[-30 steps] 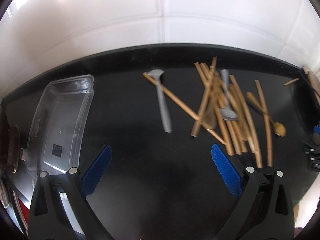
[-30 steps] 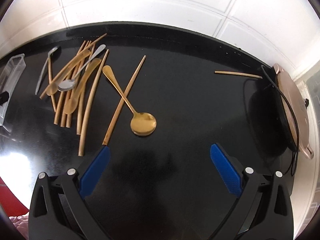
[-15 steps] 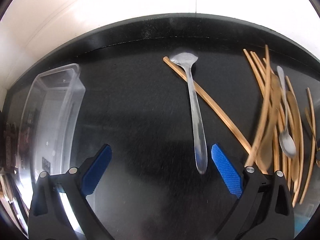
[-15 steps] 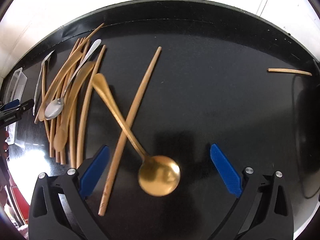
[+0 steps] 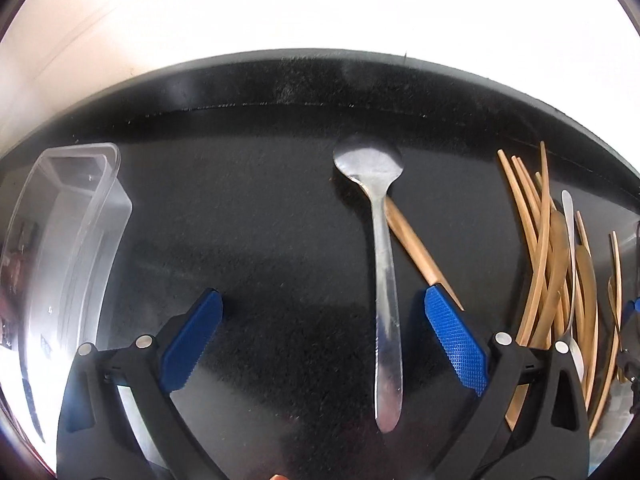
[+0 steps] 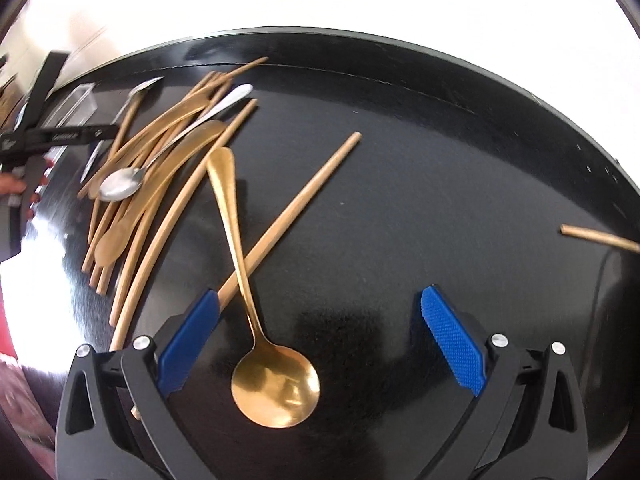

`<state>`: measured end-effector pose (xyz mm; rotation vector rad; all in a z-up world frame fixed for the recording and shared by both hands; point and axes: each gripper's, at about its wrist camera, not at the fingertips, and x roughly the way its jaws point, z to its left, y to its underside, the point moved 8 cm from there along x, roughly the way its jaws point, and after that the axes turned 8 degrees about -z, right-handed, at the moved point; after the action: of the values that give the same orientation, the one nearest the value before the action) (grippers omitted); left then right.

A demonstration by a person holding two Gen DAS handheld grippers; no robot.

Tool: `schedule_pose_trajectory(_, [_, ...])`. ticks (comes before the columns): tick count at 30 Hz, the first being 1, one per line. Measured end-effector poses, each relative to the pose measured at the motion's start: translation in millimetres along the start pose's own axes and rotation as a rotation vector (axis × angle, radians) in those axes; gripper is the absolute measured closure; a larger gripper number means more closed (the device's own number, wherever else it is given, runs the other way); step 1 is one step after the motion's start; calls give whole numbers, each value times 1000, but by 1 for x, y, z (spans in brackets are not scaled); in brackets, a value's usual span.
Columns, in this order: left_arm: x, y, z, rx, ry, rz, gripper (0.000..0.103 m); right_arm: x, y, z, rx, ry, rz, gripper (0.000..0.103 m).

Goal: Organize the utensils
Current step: 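Grasp the silver spoon with the left tool while the right tool grasps the gold spoon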

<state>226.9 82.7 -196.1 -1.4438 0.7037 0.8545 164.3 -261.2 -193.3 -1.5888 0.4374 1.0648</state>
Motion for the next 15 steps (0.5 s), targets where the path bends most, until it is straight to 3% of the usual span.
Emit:
schedule_pose_trajectory(3, [-3, 6, -2, 12, 9, -24, 5, 0, 2, -5, -89, 13, 21, 10])
schedule_pose_trajectory(7, [-17, 19, -1, 31, 20, -43, 5, -2, 0, -2, -180, -40, 30, 15])
schedule_pose_trajectory(15, [-8, 29, 19, -2, 2, -65, 5, 12, -16, 34, -237, -77, 3, 16])
